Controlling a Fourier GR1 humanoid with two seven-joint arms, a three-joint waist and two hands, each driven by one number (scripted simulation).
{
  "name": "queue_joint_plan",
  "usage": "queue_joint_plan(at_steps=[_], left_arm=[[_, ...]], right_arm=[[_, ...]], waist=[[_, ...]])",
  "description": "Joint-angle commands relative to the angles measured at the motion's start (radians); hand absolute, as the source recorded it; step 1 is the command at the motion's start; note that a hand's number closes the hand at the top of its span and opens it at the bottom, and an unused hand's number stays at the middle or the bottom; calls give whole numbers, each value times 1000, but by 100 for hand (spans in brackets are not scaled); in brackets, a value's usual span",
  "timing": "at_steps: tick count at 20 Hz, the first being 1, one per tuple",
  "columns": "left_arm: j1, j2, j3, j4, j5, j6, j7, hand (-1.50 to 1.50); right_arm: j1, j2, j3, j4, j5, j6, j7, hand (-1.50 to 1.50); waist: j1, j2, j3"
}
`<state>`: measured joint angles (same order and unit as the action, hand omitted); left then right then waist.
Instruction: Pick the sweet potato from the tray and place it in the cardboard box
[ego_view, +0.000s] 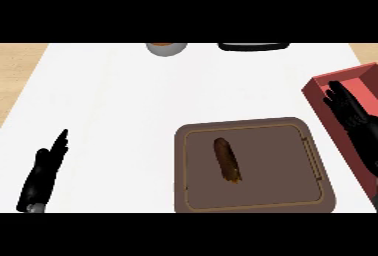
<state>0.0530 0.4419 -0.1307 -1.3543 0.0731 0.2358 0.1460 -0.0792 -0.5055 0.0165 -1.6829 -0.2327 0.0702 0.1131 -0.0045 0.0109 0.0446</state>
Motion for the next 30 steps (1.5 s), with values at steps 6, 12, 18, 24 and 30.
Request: queue_joint_plan(at_steps=[6,12,18,24,30], left_arm=[[-127,-135,64,-218,154,7,-75,0],[-179,-170,78,-217,211,-3,-21,0],[-154,-154,88,-266,211,-9,7,0],[-211,-161,65,-270,194,9,50,0],[-189,-174,62,-273,197,-6,42,0]], right_arm=[[-56,-9,-108,-121,237,-292,-28,150],[89,-73,75,-173,713,-442,-10,-150],[35,-162,236,-354,898,-219,264,-150],[-50,-234,383,-408,833,189,574,-150],[-293,28,535,-458,772,401,992,-150]], waist=[[-12,-35,-48],[-10,-15,-46],[4,-17,-47],[20,-14,-51],[31,-10,-49]])
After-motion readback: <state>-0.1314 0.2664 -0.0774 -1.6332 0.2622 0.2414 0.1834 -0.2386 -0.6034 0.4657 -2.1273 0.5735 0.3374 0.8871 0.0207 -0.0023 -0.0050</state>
